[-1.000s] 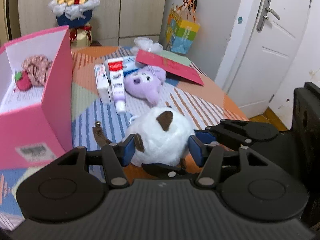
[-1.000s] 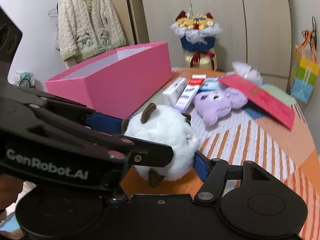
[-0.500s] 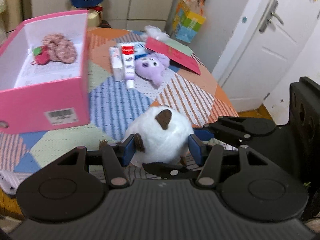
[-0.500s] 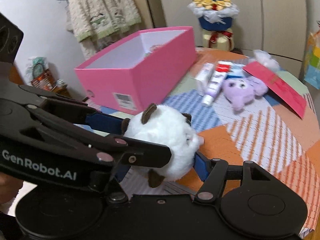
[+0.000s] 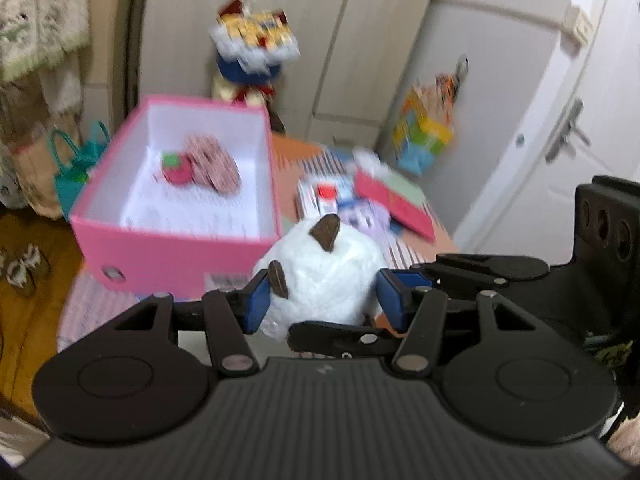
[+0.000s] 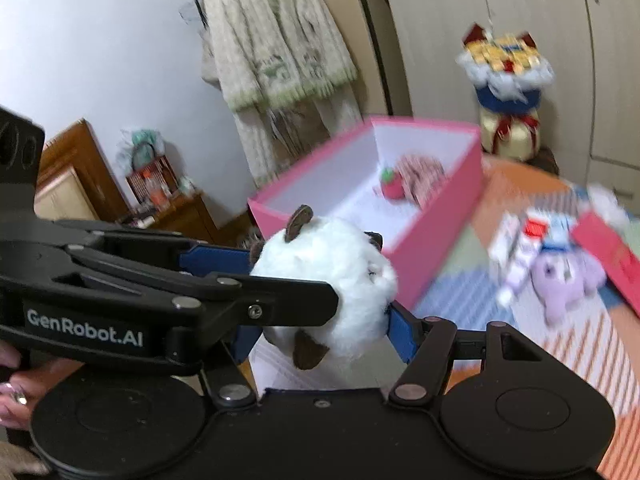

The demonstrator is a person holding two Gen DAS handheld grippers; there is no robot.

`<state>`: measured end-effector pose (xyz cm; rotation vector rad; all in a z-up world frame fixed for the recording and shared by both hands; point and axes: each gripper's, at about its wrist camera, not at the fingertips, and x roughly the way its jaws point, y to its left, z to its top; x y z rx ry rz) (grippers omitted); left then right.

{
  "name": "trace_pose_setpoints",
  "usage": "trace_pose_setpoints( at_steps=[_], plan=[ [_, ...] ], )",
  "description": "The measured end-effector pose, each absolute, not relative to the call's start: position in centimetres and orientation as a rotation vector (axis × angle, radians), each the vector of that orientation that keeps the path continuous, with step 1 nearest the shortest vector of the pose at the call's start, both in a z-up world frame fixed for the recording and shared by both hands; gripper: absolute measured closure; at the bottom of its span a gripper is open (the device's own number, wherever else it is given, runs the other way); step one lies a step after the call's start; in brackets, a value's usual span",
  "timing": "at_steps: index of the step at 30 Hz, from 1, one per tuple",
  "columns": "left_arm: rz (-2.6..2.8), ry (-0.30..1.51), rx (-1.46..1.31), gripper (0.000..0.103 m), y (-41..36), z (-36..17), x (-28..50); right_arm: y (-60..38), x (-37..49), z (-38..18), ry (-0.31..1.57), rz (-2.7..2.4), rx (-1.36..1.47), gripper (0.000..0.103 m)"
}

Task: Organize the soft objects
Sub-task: 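Carry the white plush ball into the pink box and release it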

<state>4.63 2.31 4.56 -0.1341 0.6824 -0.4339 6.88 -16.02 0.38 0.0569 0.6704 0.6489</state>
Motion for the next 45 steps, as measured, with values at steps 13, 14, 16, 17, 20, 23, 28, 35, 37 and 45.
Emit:
trace_pose_setpoints(
  at_steps=[13, 14, 16, 17, 20, 23, 28, 35, 37, 45],
  plan=[
    [-0.356, 0.501, -0.124, 0.048, 5.7, 8.0, 10.9, -13.0, 14.3, 2.4, 0.507, 0.688, 0.140, 0.033],
    [-0.355, 0.507, -0.136, 0.048, 6.1, 7.8, 11.8, -12.7, 15.0, 2.2, 0.516, 0.691, 0.138, 0.033],
    [-0.352, 0.522, -0.158, 0.048, 6.6, 7.2, 13.5, -12.3, 16.7, 1.8, 0.537, 0.693, 0.135, 0.033],
    [-0.349, 0.536, -0.168, 0.048, 6.8, 6.9, 14.4, -12.0, 17.4, 1.5, 0.552, 0.692, 0.127, 0.033],
    [-0.345, 0.580, -0.187, 0.048, 7.3, 5.5, 16.8, -11.5, 19.6, 0.5, 0.594, 0.687, 0.108, 0.033],
    [-0.334, 0.630, -0.201, 0.048, 7.5, 3.9, 18.8, -10.9, 21.4, -0.9, 0.640, 0.687, 0.083, 0.033],
    [-0.324, 0.695, -0.204, 0.047, 7.6, 1.3, 20.8, -10.1, 22.9, -2.9, 0.683, 0.673, 0.018, 0.033],
    [-0.332, 0.759, -0.242, 0.047, 8.2, -1.0, 22.8, -8.5, 23.6, -4.4, 0.718, 0.614, -0.100, 0.032],
    [-0.341, 0.779, -0.245, 0.047, 8.2, -1.5, 23.1, -8.1, 23.7, -4.6, 0.732, 0.587, -0.145, 0.031],
    [-0.343, 0.801, -0.214, 0.043, 8.6, -2.1, 22.9, -7.1, 22.4, -4.2, 0.718, 0.526, -0.282, 0.029]
  ],
)
